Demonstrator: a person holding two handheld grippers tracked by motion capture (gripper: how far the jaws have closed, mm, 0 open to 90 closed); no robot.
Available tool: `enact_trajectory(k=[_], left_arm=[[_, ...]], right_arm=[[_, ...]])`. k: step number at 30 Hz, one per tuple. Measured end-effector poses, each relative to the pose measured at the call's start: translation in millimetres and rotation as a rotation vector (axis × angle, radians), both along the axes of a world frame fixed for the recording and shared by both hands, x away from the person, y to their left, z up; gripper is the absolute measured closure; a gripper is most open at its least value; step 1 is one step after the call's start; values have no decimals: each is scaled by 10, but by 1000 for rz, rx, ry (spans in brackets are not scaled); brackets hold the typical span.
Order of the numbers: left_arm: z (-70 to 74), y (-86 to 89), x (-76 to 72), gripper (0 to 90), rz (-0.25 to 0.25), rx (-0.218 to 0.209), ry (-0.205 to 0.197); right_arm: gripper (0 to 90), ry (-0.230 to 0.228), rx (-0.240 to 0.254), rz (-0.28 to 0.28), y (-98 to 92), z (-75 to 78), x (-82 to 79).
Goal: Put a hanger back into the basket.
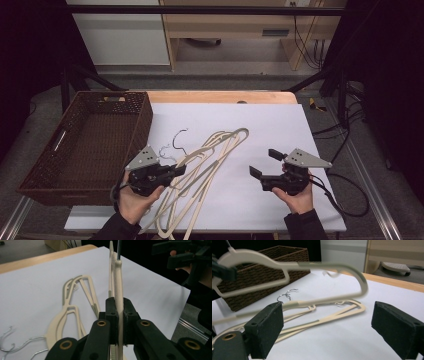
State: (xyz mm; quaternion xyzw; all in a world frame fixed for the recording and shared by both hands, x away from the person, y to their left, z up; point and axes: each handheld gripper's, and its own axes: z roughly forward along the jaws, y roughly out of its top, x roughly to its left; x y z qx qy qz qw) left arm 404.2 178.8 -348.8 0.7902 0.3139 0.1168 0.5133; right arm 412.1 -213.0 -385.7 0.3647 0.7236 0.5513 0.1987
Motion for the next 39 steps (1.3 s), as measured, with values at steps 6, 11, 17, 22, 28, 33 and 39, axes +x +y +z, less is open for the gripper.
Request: enact_trajectory(k=[6, 11, 17, 22, 28, 33, 39], left_arm=[[309, 199, -8, 856, 18, -11, -51], [595, 370, 66, 856, 29, -18, -88], [777, 545, 218, 856, 54, 2, -129], [826, 708, 350, 856, 75, 8, -145], [848, 927, 501, 856, 108, 20, -154], [867, 1120, 605, 856, 126, 47, -155], [874, 1365, 699, 855, 167, 82, -166]], right_arm=[[79, 4, -20, -24, -99, -47, -15], [66, -4, -20, -33, -140, -36, -26], [60, -4, -18, -55, -181, -26, -30], [58, -13, -22, -60, -213, -12, -35], [54, -11, -19, -63, -220, -16, -29], [51, -5, -18, -65, -219, -21, -26], [47, -4, -21, -72, -224, -31, -15]])
